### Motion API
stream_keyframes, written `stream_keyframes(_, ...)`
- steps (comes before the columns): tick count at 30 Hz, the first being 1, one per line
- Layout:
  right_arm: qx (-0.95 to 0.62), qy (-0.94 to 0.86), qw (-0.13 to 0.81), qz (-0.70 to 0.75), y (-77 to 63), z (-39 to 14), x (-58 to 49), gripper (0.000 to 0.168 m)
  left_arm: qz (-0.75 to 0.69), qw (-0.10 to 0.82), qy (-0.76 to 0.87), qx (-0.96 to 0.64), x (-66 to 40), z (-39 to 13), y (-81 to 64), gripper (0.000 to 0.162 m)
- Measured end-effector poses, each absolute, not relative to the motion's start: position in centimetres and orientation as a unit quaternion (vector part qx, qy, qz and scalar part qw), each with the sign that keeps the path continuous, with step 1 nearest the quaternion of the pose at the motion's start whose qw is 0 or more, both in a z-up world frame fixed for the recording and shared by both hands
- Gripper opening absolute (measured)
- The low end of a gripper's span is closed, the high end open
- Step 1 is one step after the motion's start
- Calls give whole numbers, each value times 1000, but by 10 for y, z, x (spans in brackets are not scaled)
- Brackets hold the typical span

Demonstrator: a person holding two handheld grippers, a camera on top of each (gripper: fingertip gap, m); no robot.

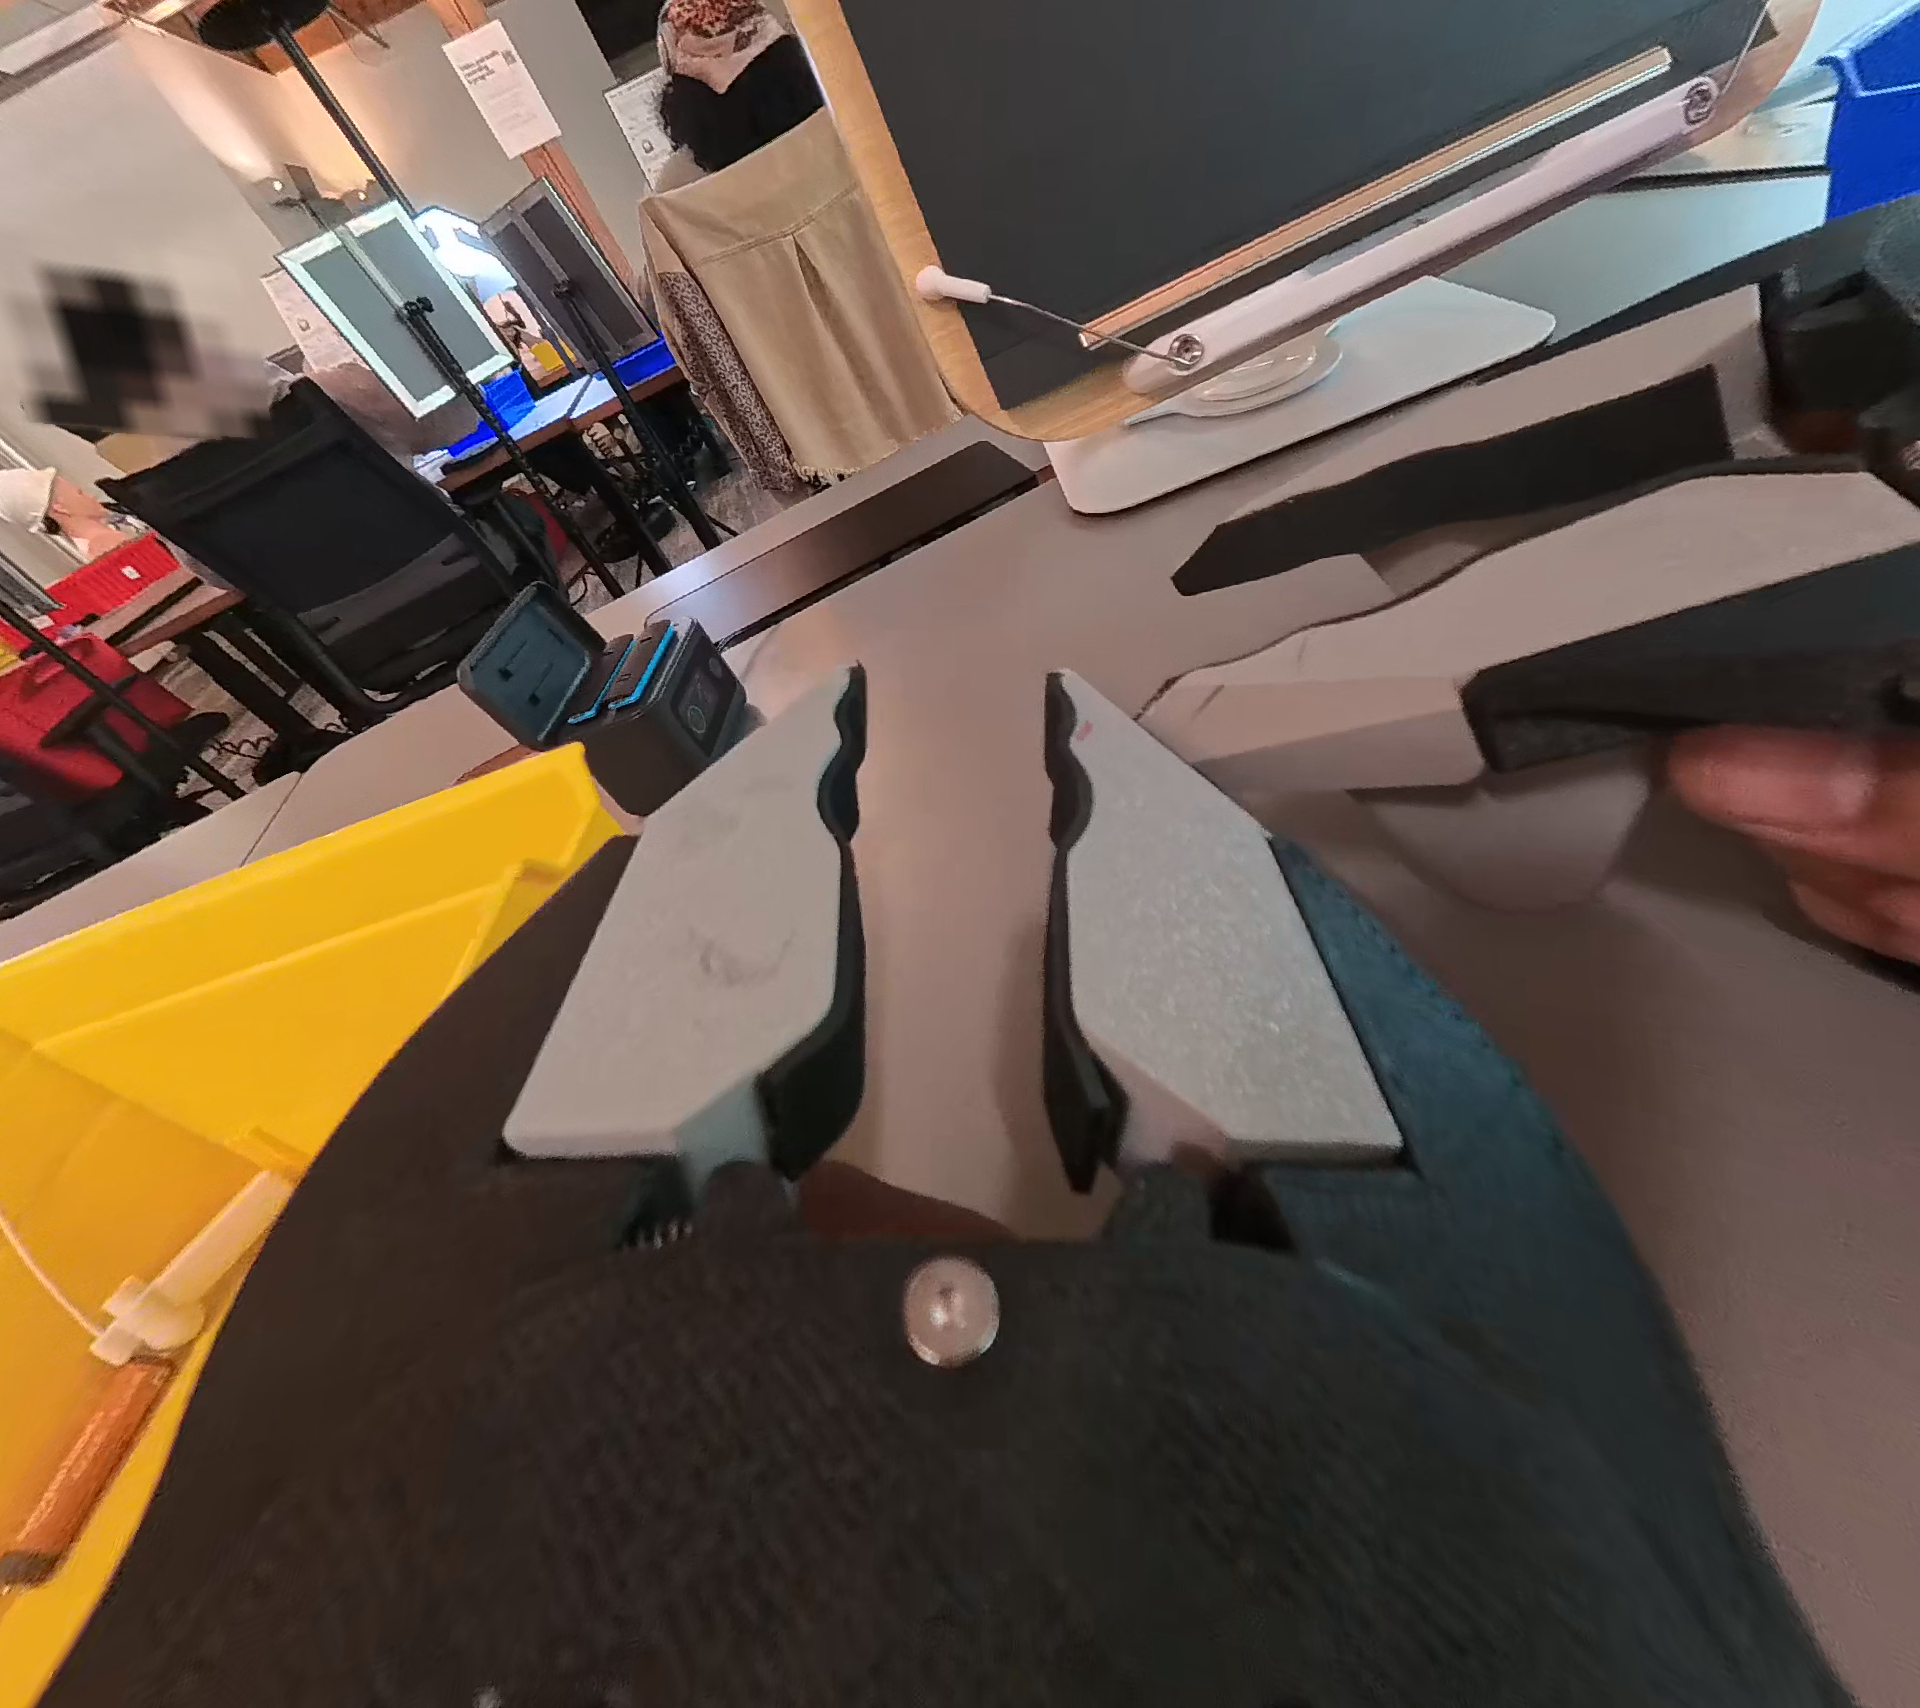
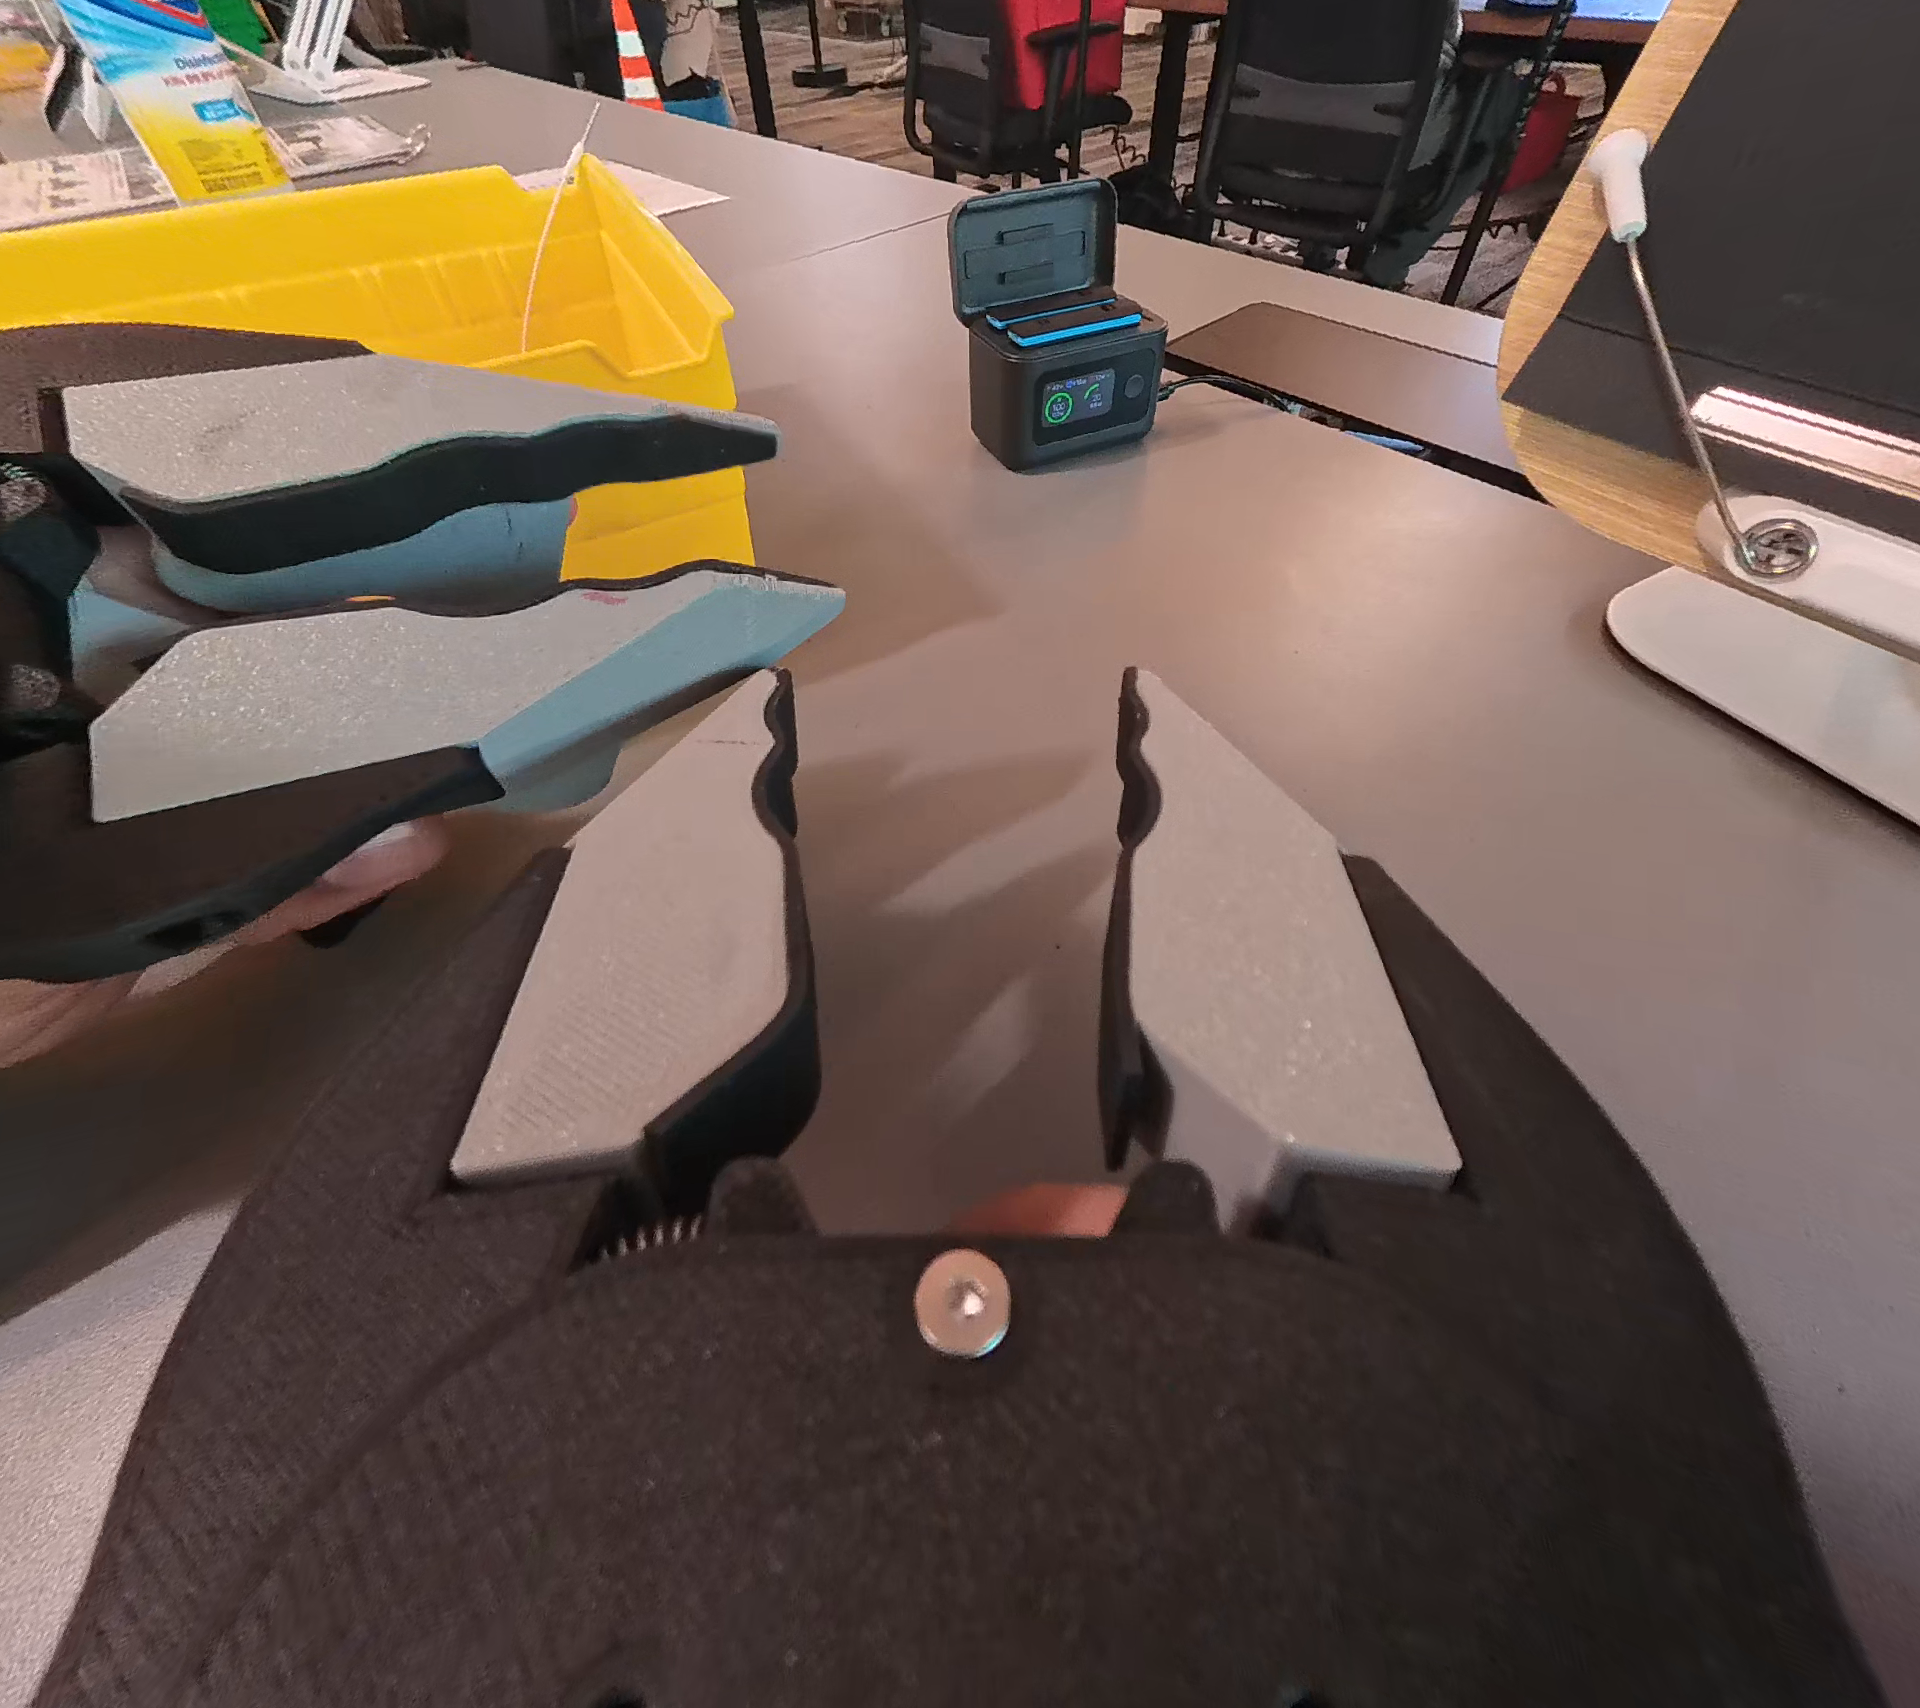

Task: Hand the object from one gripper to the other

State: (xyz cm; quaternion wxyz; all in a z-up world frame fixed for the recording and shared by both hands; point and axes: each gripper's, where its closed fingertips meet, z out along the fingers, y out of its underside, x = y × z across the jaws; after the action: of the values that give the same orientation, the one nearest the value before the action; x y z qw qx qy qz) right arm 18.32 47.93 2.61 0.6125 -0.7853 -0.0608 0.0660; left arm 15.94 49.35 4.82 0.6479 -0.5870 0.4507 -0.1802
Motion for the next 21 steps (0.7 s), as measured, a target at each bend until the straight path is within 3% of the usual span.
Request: stream_keyframes(21,-787,-66,610,58,480,26,182,58,-183,642,450,-593,160,44,496,31)
